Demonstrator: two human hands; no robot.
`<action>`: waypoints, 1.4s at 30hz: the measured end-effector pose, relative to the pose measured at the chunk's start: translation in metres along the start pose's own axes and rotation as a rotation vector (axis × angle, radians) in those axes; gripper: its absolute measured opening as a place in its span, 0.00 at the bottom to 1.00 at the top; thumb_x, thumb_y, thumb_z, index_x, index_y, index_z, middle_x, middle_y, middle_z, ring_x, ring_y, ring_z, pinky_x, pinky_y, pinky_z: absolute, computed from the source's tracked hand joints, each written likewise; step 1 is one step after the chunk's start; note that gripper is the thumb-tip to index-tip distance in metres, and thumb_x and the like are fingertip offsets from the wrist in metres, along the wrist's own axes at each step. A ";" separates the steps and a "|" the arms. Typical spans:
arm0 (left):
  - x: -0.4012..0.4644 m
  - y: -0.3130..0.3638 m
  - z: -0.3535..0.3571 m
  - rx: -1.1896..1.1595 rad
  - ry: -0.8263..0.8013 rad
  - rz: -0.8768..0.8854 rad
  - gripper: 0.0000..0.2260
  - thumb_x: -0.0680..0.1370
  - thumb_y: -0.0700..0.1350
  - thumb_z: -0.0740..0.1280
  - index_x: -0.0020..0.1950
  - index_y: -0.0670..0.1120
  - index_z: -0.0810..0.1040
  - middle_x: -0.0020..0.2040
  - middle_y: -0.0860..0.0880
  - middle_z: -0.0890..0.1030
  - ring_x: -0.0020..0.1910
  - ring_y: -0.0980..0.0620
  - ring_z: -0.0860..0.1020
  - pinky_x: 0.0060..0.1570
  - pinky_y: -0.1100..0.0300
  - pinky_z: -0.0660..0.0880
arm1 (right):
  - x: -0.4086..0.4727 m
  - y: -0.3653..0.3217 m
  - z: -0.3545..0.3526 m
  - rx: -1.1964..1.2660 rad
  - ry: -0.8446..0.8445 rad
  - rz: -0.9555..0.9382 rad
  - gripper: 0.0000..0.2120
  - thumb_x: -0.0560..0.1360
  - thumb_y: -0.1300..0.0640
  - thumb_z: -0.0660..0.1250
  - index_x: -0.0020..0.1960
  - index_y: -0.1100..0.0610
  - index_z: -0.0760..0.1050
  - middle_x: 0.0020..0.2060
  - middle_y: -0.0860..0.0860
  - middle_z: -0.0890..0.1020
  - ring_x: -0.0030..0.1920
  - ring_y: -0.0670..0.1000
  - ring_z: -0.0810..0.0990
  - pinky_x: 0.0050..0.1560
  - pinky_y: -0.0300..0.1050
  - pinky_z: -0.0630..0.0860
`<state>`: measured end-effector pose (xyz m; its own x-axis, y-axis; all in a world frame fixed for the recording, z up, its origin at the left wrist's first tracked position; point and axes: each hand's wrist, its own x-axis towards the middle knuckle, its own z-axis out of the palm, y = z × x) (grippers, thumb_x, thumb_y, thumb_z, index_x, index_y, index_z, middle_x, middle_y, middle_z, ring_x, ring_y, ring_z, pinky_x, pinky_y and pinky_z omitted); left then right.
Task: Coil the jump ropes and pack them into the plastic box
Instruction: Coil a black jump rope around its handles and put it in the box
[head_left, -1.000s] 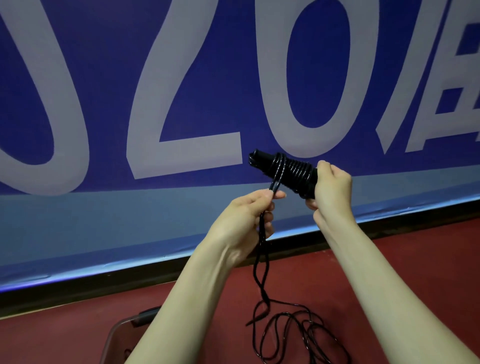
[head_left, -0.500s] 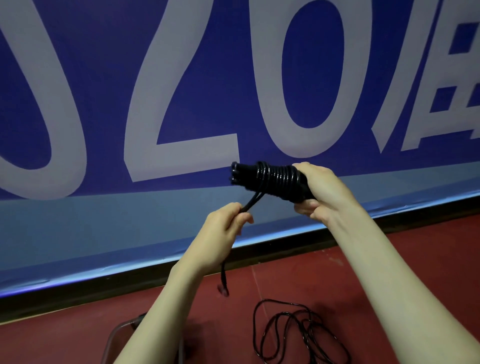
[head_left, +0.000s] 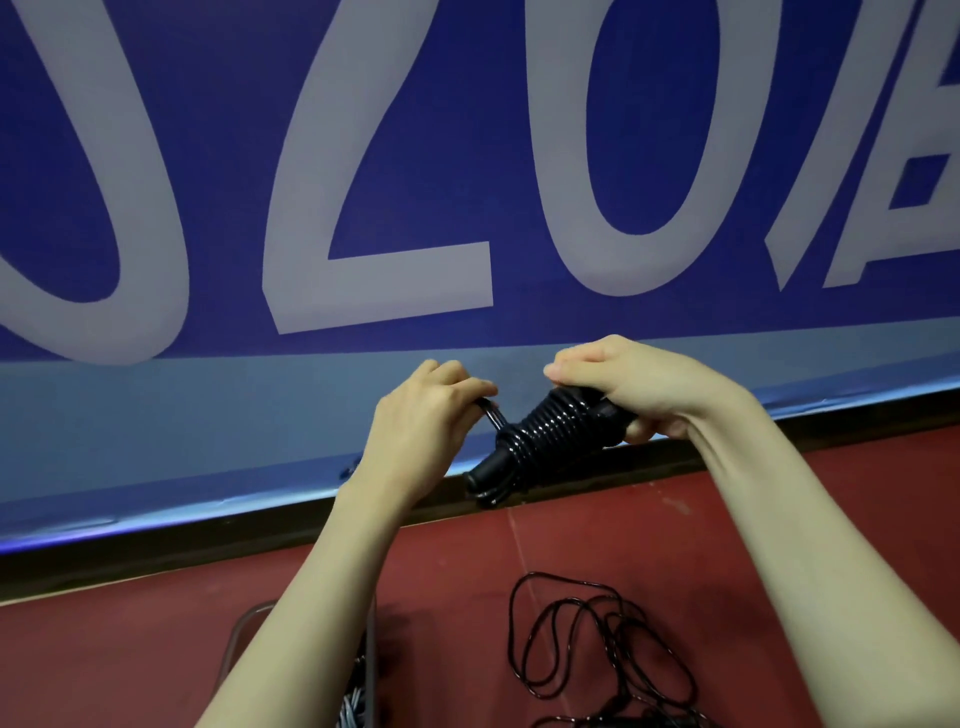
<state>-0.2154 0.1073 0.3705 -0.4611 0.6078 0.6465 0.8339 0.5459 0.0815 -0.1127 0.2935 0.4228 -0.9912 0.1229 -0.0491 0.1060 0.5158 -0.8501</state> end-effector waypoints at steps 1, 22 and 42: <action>0.001 0.001 0.001 0.056 0.026 0.046 0.06 0.76 0.44 0.70 0.51 0.50 0.84 0.41 0.53 0.79 0.42 0.47 0.75 0.30 0.58 0.66 | -0.001 -0.002 0.001 -0.061 -0.003 0.008 0.18 0.81 0.52 0.61 0.33 0.52 0.63 0.24 0.48 0.68 0.21 0.46 0.65 0.23 0.37 0.54; 0.017 0.030 -0.019 0.144 0.140 -0.090 0.14 0.83 0.50 0.57 0.50 0.44 0.79 0.43 0.48 0.76 0.42 0.45 0.75 0.31 0.56 0.65 | 0.021 0.015 0.017 -0.312 0.925 -0.155 0.18 0.84 0.53 0.51 0.35 0.56 0.59 0.28 0.51 0.68 0.30 0.50 0.64 0.29 0.48 0.56; 0.007 0.035 -0.008 -0.974 -0.265 -0.350 0.16 0.83 0.51 0.58 0.40 0.43 0.75 0.29 0.56 0.67 0.32 0.55 0.65 0.36 0.63 0.67 | 0.024 0.018 0.002 0.709 0.646 -0.014 0.12 0.76 0.63 0.57 0.35 0.55 0.63 0.29 0.52 0.66 0.20 0.47 0.63 0.20 0.35 0.53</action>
<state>-0.1872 0.1254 0.3841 -0.6752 0.6766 0.2937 0.4715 0.0898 0.8773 -0.1348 0.3037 0.4051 -0.7346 0.6735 0.0817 -0.1878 -0.0861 -0.9784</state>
